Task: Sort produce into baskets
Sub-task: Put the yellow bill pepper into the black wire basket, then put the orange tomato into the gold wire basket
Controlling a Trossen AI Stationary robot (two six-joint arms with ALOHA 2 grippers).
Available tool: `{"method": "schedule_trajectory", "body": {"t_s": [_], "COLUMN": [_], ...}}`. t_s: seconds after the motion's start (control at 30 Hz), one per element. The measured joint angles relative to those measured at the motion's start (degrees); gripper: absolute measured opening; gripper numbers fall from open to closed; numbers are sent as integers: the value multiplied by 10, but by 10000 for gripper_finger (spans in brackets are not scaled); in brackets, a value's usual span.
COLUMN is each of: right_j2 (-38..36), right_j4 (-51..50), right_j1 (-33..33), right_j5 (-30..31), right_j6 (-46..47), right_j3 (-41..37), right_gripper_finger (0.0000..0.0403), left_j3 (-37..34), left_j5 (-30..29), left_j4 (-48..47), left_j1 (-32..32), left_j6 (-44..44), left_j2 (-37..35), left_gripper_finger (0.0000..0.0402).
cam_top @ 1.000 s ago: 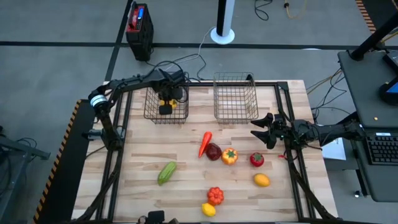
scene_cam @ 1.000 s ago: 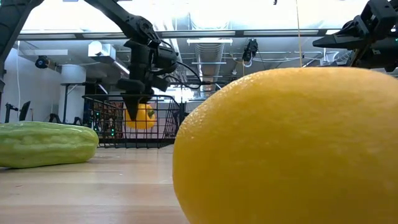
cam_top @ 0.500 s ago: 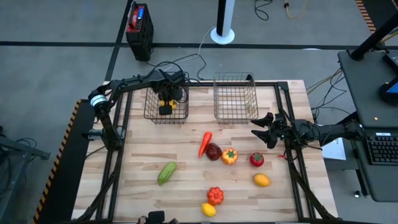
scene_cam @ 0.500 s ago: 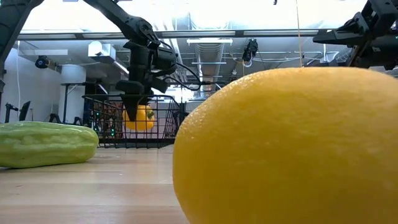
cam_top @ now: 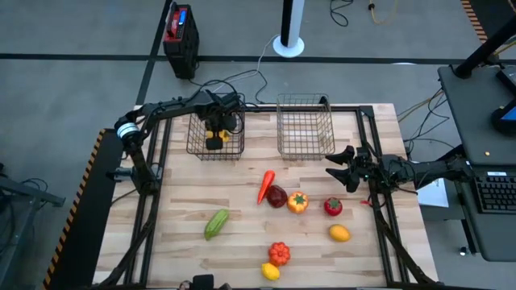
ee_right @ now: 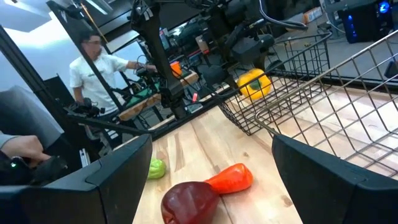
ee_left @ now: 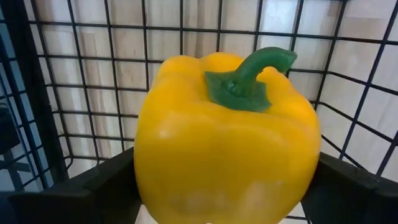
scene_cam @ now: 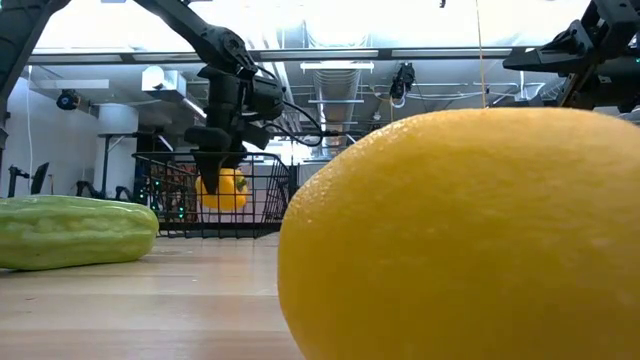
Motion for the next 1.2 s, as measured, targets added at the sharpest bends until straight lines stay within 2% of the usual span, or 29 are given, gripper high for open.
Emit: {"method": "schedule_trajectory", "body": {"t_s": [0.3, 0.5, 0.73, 0.87, 1.03, 1.2], "right_j2": [0, 0, 18, 69, 178, 306], "right_j4": [0, 0, -39, -94, -157, -280], "right_j1": [0, 0, 0, 0, 1, 17], "right_j5": [0, 0, 0, 5, 5, 4], "right_j6": [0, -2, -11, -21, -38, -44], "right_j3": [0, 0, 34, 90, 168, 273], "right_gripper_finger": [325, 325, 325, 325, 325, 325], "left_j3": [0, 10, 54, 59, 47, 28], "left_j5": [9, 9, 87, 133, 204, 141], "left_j4": [0, -13, -20, 8, 58, 101], "left_j1": [0, 0, -1, -6, -36, -125], "left_j6": [2, -4, 4, -24, -110, -183], "left_j2": [0, 0, -40, -96, -175, -232], "left_gripper_finger": [383, 390, 391, 391, 391, 391]}}
